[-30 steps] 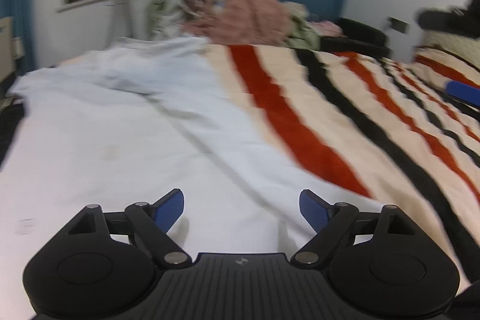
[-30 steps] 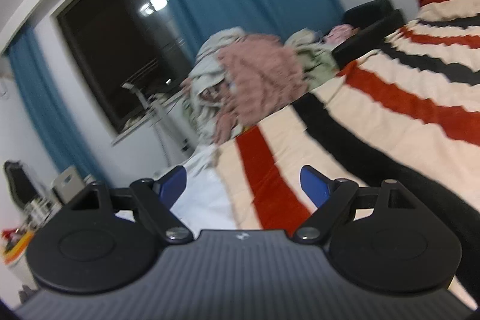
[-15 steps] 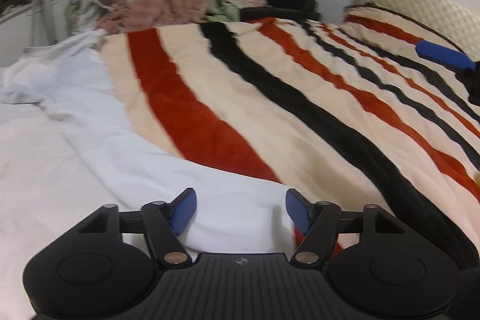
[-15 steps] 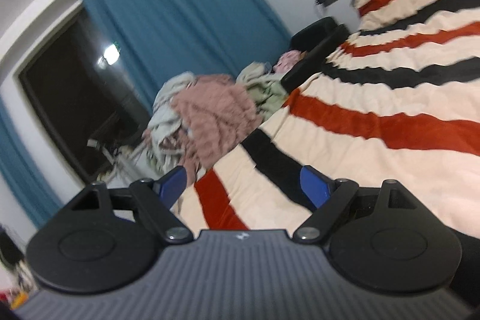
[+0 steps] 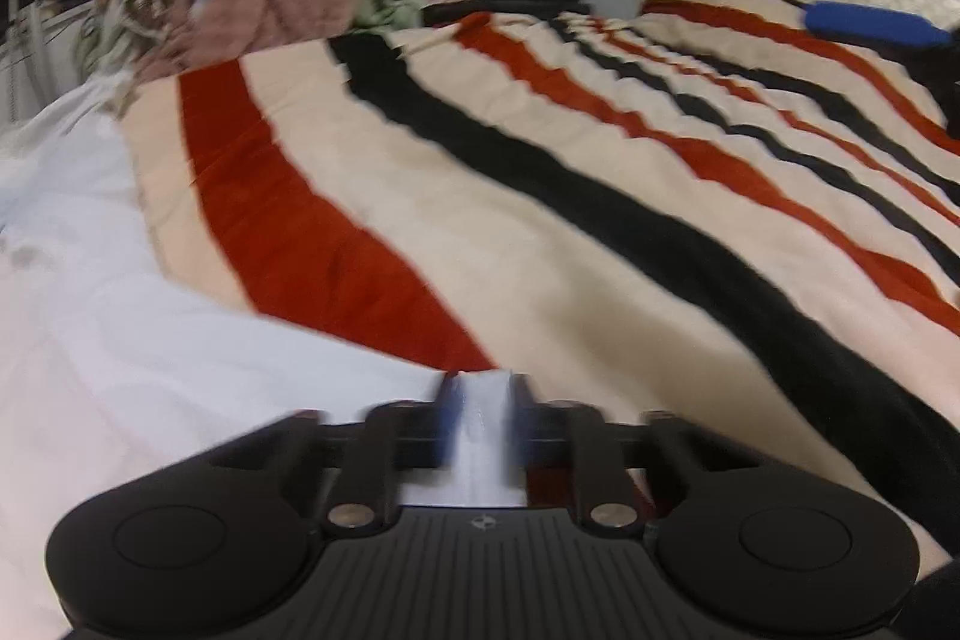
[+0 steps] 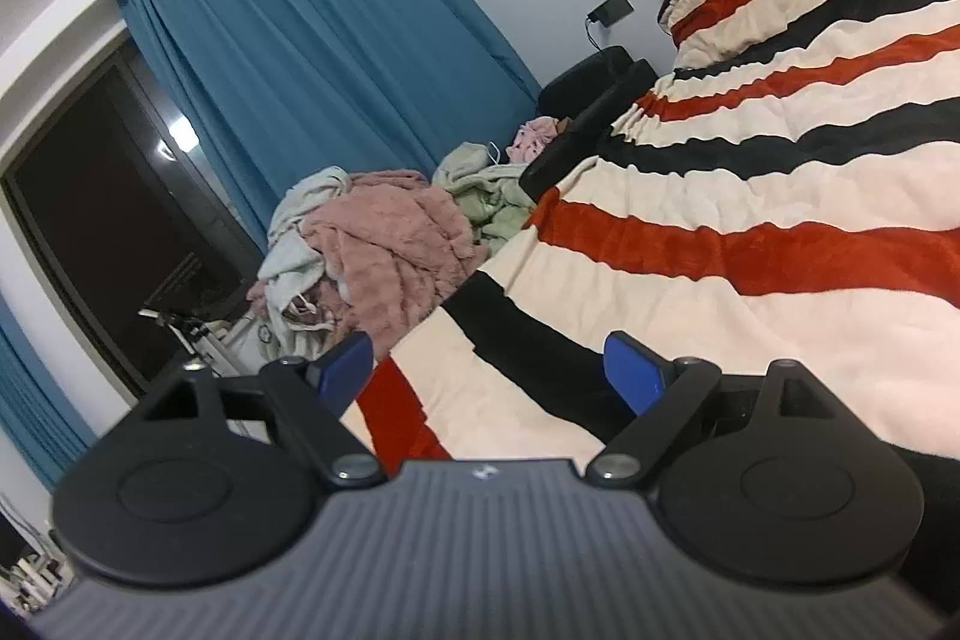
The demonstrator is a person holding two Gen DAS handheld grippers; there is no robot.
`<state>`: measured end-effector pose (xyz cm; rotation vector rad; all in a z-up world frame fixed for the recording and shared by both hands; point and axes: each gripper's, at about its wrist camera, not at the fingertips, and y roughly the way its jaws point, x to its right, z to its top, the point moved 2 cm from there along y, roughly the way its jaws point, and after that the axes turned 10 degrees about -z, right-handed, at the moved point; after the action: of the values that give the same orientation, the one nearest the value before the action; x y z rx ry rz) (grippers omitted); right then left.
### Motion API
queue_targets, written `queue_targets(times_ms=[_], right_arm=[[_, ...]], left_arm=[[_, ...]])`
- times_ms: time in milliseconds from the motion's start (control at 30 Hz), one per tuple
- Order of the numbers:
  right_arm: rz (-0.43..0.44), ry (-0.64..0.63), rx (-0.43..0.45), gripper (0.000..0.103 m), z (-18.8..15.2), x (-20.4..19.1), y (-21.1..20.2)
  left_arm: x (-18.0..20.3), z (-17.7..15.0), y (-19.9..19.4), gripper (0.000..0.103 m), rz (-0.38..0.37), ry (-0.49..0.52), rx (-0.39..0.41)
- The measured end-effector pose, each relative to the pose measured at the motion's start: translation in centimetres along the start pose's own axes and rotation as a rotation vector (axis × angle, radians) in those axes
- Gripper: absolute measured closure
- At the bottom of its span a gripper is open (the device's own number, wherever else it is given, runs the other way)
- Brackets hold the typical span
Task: Fold clothes
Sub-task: 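Grasp the shirt side edge with the left gripper and fold it over the body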
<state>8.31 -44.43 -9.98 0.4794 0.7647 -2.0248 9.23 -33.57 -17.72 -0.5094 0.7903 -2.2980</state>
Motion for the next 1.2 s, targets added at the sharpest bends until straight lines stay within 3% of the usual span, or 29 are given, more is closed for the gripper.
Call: queue_targets(times_ms=[100, 300, 400, 567, 633, 767, 833, 1000, 1200], right_arm=[[-0.007, -0.005, 0.001, 0.017, 0.0, -0.1, 0.0], [0.028, -0.037, 0.018, 0.017, 0.0, -0.8, -1.1], [0.042, -0.055, -0.003, 0.017, -0.2, -1.6, -1.3], [0.098, -0.151, -0.062, 0.017, -1.6, -4.0, -1.5], [0.119, -0.199, -0.078, 0.017, -2.4, -5.1, -1.7], [0.157, -0.26, -0.128, 0.017, -3.9, -6.7, -2.0], [0.172, -0.301, -0.14, 0.017, -4.5, -7.4, -2.2], [0.202, -0.364, -0.18, 0.017, -5.6, -8.5, -2.5], [0.215, -0.388, -0.227, 0.017, -6.6, -9.0, -2.3]], left_arm=[[-1.0, 0.2, -2.5, 0.095, 0.019, -0.051, 0.059], [-4.2, 0.1, -13.4, 0.095, -0.02, -0.21, 0.219], [-5.9, -2.0, -19.3, 0.095, -0.059, -0.332, 0.278], [-8.4, -7.3, -25.5, 0.099, -0.057, -0.571, 0.316], [-9.4, -9.6, -26.2, 0.1, -0.031, -0.66, 0.277], [-11.1, -11.4, -25.8, 0.103, 0.056, -0.703, 0.188], [-12.0, -11.5, -25.6, 0.101, 0.042, -0.726, 0.183], [-13.4, -11.5, -25.1, 0.067, 0.025, -0.783, 0.172], [-15.2, -11.9, -21.9, 0.066, -0.041, -0.845, 0.108]])
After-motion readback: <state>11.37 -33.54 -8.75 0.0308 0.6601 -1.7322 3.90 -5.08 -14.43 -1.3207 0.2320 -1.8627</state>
